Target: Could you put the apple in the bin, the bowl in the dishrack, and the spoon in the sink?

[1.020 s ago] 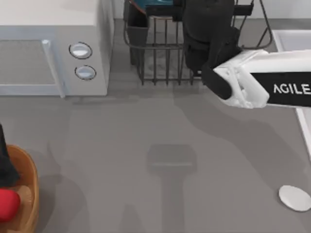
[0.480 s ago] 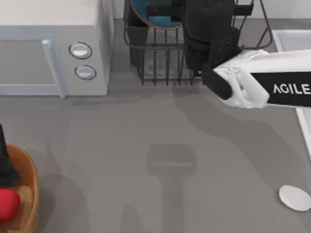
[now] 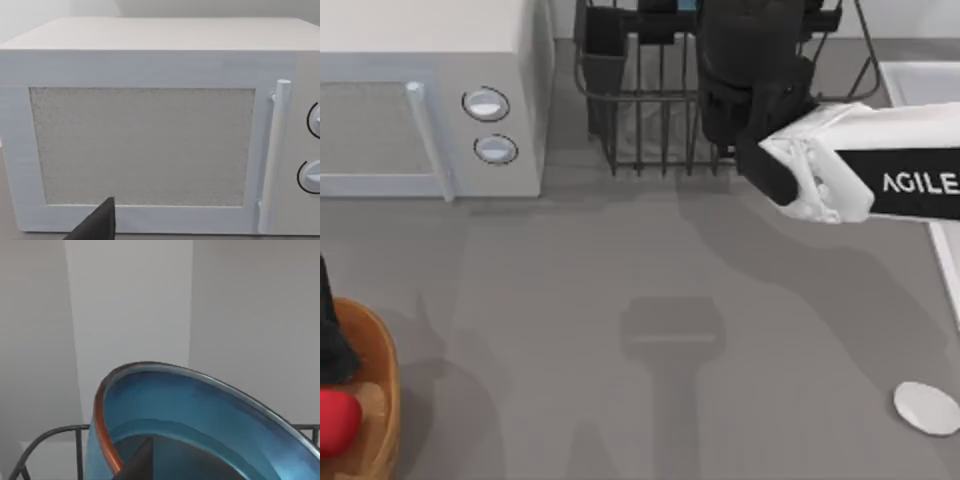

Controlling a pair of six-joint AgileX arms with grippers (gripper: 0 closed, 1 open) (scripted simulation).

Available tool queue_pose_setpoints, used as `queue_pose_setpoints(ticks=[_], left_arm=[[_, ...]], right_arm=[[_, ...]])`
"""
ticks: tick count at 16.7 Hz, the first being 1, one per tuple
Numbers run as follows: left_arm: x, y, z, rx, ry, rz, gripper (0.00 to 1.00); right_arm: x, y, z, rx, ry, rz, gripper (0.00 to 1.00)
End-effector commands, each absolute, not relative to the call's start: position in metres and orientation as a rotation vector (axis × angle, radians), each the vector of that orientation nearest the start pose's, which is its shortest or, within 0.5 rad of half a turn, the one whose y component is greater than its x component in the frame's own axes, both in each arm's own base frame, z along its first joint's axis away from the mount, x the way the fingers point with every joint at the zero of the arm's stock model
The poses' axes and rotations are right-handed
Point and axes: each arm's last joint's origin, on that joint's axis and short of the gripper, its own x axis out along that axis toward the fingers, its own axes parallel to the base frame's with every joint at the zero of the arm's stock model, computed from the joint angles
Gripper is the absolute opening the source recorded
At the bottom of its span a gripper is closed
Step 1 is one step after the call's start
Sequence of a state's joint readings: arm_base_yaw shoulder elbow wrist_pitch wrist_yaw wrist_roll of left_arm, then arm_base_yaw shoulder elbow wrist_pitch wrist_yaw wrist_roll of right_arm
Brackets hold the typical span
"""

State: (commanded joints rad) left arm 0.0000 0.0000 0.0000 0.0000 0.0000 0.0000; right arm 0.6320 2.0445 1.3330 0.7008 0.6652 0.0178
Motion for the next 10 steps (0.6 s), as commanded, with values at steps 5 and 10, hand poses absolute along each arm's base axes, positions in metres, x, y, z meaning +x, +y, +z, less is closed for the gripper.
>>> queue_pose_setpoints(ticks=[5,10], left_arm=[[0.1057,-0.0012,0.1600,0.000,0.000,0.000,1.00],[0.1057,-0.0012,0.1600,0.000,0.000,0.000,1.00]], right_arm=[[0.3824,0.2623,0.2190,0.000,0.000,-0.010,1.00],[0.3797,0.2623,0.2210,0.000,-0.001,-0.007,1.00]])
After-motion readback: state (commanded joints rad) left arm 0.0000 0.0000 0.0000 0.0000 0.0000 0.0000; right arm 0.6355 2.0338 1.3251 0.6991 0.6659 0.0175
